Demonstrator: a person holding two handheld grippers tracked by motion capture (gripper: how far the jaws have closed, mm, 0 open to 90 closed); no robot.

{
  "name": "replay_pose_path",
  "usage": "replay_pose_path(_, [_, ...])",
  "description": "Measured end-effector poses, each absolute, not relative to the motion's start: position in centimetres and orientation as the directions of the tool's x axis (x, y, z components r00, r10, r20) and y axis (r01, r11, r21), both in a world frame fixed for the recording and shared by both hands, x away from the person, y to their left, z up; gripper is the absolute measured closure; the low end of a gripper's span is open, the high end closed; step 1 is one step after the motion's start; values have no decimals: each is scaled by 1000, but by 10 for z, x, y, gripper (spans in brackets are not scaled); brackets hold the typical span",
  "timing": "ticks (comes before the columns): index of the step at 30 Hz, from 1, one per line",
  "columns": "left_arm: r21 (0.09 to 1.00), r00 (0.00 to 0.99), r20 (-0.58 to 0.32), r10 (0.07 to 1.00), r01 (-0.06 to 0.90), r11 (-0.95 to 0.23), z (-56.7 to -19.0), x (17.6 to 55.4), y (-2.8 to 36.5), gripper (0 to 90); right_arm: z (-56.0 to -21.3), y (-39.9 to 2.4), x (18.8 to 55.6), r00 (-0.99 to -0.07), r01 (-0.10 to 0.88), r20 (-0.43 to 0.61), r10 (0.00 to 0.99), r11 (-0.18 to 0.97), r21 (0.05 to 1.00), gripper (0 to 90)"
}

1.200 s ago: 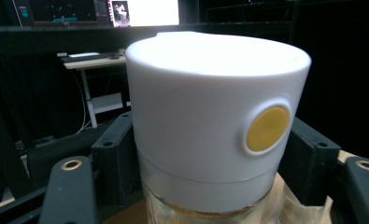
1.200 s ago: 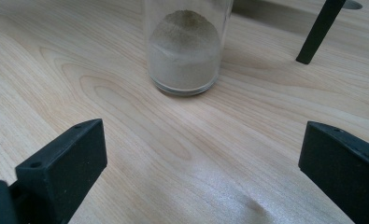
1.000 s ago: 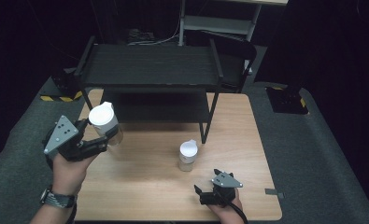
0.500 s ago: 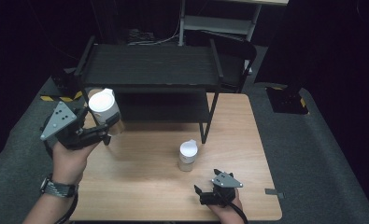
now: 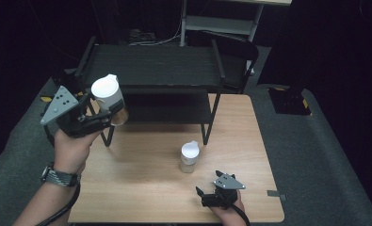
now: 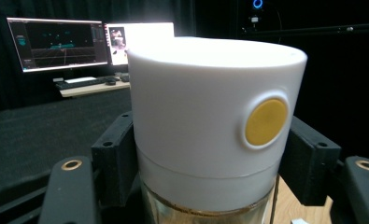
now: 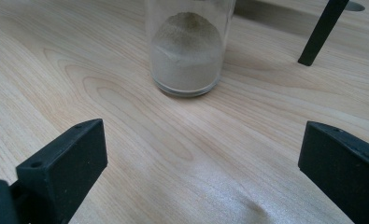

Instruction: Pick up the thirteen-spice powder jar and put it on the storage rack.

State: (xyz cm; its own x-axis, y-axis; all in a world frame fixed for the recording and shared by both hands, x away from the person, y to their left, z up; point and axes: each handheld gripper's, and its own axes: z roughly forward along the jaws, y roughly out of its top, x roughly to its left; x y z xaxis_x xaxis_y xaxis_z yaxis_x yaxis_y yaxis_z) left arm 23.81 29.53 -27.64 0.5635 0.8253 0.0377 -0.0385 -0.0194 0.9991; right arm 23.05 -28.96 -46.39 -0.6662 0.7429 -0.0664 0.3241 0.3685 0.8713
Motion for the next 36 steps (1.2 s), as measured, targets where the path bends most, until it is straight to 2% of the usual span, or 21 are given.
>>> replay_pose_path(22, [997, 546, -16, 837, -56, 55, -245, 268, 295, 303, -464, -290, 230, -667, 324, -65, 742, 367, 872, 7])
replay_pose_path(36, [998, 527, -12, 850, -43, 41, -229, 293, 284, 304, -464, -291, 231, -670, 322, -62, 740, 364, 874, 7])
